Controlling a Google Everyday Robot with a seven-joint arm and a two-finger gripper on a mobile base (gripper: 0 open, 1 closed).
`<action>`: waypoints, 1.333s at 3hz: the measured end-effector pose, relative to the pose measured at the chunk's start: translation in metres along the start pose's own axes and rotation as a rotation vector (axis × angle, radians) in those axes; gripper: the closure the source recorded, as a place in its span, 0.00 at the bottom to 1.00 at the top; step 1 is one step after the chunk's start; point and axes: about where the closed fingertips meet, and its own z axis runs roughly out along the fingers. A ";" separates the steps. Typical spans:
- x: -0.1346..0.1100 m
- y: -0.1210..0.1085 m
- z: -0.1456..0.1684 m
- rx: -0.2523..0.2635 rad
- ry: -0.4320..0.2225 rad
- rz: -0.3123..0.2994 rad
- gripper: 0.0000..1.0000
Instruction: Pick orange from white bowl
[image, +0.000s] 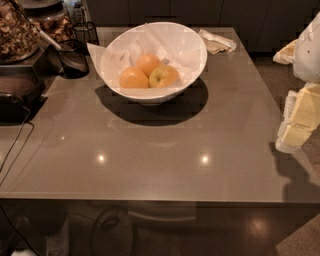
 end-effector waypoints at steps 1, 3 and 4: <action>-0.005 -0.004 -0.002 0.010 -0.008 0.013 0.00; -0.044 -0.027 0.008 -0.070 -0.011 -0.030 0.00; -0.047 -0.027 0.008 -0.070 -0.013 -0.034 0.00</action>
Offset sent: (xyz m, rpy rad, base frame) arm 0.0361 0.0339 0.0089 0.0448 0.1102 0.0322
